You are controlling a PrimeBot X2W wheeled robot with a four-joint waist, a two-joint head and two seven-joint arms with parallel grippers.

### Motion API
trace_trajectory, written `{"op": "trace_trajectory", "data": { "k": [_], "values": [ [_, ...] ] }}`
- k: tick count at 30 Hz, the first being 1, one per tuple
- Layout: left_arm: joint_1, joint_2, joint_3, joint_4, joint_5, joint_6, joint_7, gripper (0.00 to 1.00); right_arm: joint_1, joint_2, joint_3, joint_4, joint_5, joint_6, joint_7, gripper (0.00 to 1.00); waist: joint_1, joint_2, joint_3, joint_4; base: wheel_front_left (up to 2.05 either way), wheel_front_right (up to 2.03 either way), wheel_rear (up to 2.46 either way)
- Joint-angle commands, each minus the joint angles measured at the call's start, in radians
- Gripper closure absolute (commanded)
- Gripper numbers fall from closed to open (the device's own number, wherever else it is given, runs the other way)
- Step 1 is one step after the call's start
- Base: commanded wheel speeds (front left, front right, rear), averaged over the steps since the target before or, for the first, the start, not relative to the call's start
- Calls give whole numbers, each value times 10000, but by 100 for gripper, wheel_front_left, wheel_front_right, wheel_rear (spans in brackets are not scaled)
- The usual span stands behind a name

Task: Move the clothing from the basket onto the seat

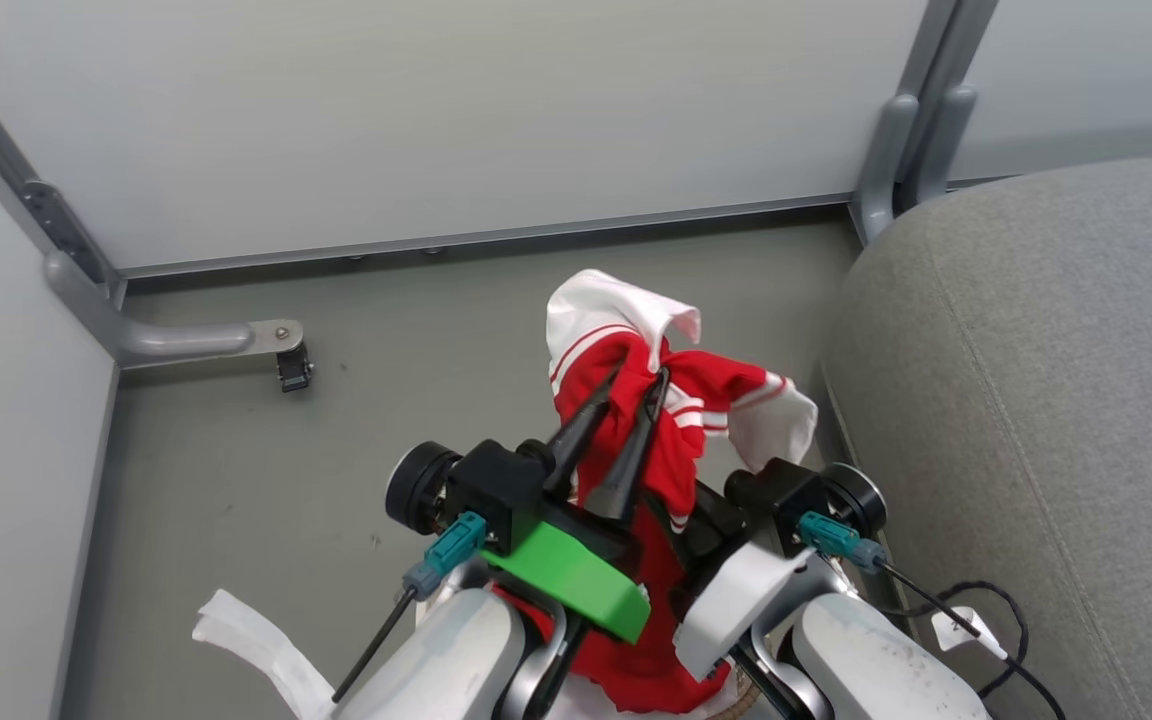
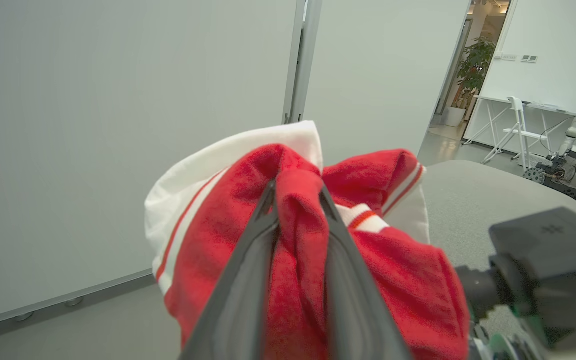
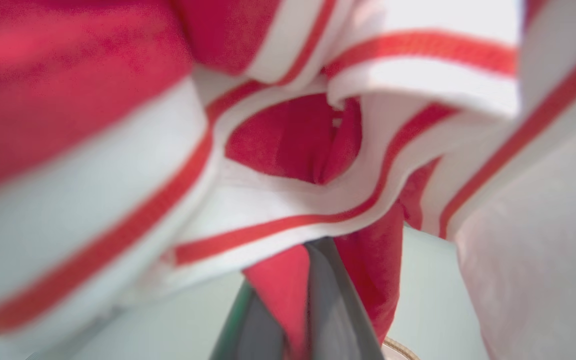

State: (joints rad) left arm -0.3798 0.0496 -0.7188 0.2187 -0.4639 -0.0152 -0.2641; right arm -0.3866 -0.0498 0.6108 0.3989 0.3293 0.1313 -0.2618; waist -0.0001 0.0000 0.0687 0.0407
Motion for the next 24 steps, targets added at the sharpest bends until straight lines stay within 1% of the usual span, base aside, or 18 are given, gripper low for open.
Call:
{"op": "trace_trajectory", "data": {
  "k": [1,5,7,14,18,24],
  "values": [
    [78,19,111,54,160,61,-4,0,228,-41,-103,-62,28,-10,-43,100,1,0,34,-235,0,0,0],
    [213,19,447,275,473,102,-3,0,514,-40,-319,-241,-42,-10,-43,100,1,0,79,-889,0,0,0],
    [262,19,636,392,706,49,-1,0,651,-42,-460,-344,-88,-10,-45,100,1,0,110,-1298,0,0,0],
    [690,18,1221,732,1381,-215,-1,0,947,-122,-744,-799,-27,-10,-45,100,1,0,208,-3211,0,0,0],
    [929,21,1423,870,1613,-369,-1,0,1098,-196,-929,-1030,28,-10,-43,100,1,0,249,-4150,0,0,0],
    [1153,25,1644,900,1816,-532,-1,0,1328,-298,-1163,-1325,111,-10,-45,100,1,0,274,-5253,0,0,0]
  ]
}}
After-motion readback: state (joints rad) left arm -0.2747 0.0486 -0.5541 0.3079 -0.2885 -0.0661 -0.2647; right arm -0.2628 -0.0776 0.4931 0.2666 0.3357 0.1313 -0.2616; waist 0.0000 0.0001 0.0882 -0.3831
